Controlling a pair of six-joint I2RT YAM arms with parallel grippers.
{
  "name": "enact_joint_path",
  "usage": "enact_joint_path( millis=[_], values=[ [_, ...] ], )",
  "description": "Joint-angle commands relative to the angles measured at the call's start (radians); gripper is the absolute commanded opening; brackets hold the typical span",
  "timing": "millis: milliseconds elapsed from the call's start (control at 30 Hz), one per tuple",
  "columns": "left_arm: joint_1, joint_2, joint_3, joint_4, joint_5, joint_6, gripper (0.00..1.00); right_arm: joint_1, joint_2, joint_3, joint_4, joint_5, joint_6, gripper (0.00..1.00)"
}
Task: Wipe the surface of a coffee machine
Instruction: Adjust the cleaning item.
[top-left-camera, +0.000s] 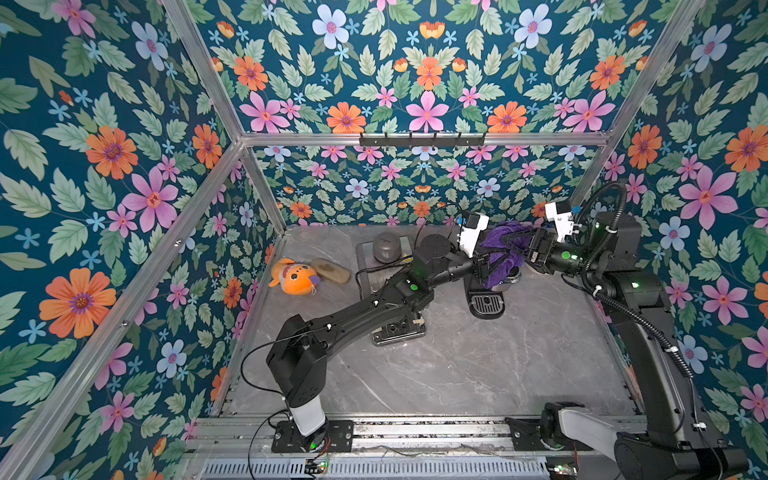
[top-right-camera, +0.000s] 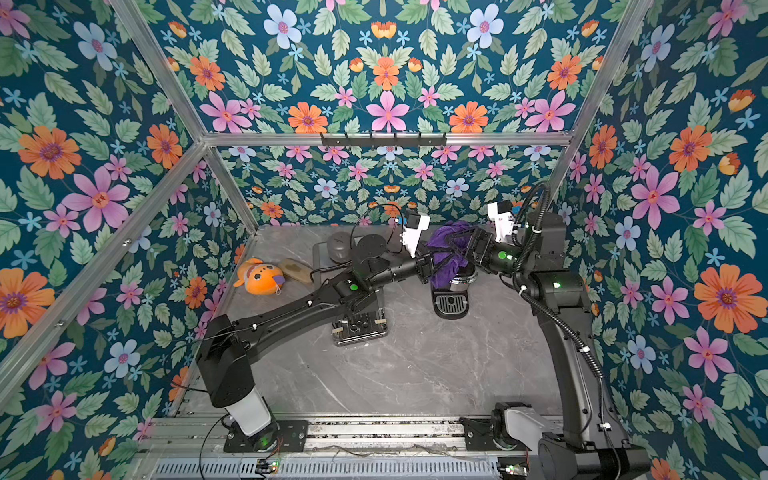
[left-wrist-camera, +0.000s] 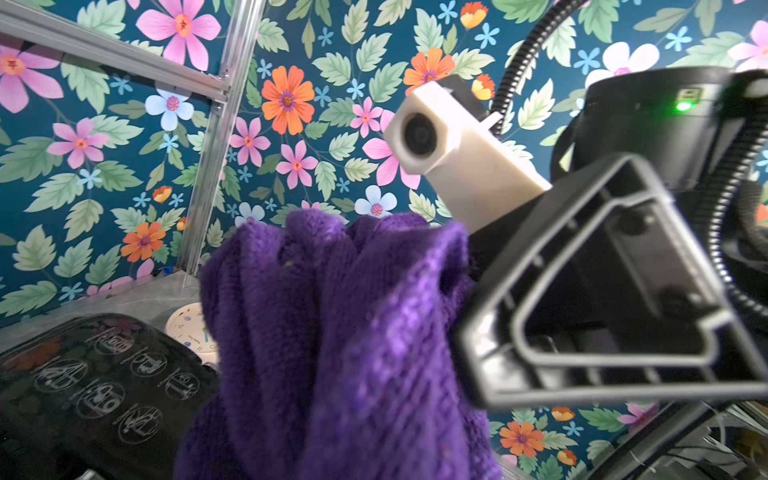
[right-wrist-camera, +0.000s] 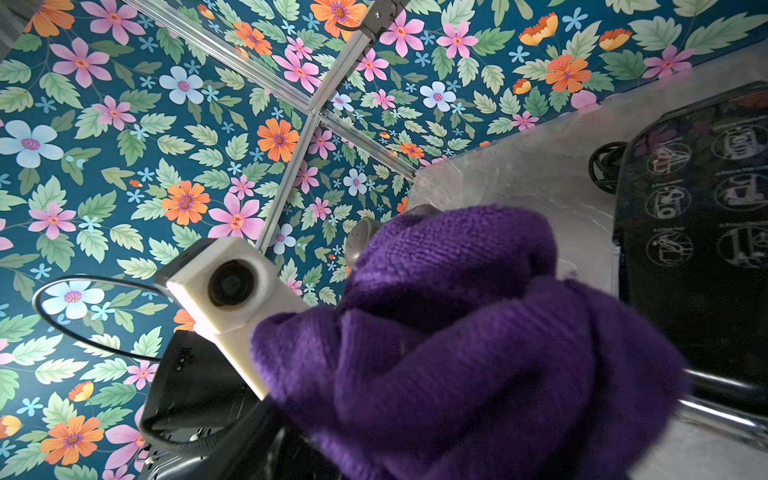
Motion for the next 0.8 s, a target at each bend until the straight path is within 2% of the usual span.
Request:
enact_joint_path(
  millis=[0, 133, 233, 333, 433, 533, 567, 633, 767],
  values=[
    [-0.008, -0.007, 0.006, 0.126, 0.175, 0.013, 0.0, 0.003, 0.007, 0.0, 0.011, -0.021, -0.007, 0.72],
    [-0.008, -0.006, 0.017, 0.138, 0.241, 0.02, 0.0, 0.003, 0.019, 0.0, 0.006, -0.027, -0.001, 0.68],
    [-0.009, -0.006, 0.021, 0.13, 0.264, 0.028, 0.0, 0.003, 0.02, -0.011, 0.021, -0.031, 0.011, 0.57],
    [-0.009, -0.008, 0.034, 0.08, 0.259, 0.05, 0.0, 0.002, 0.015, -0.037, 0.073, -0.045, 0.043, 0.4],
    [-0.009, -0.019, 0.035, 0.027, 0.216, 0.074, 0.0, 0.001, 0.011, -0.056, 0.108, -0.062, 0.062, 0.19],
    [-0.008, -0.045, 0.01, 0.014, 0.155, 0.075, 0.11, -0.002, 0.002, -0.066, 0.118, -0.047, 0.061, 0.02],
    [-0.008, -0.054, -0.002, 0.013, 0.137, 0.077, 0.14, -0.006, -0.001, -0.069, 0.126, -0.046, 0.062, 0.0],
    [-0.008, -0.081, -0.029, 0.011, 0.093, 0.081, 0.26, -0.022, -0.01, -0.08, 0.15, -0.042, 0.074, 0.0],
    [-0.008, -0.146, -0.081, -0.009, 0.004, 0.107, 0.43, -0.091, -0.033, -0.115, 0.214, -0.047, 0.119, 0.0]
  ],
)
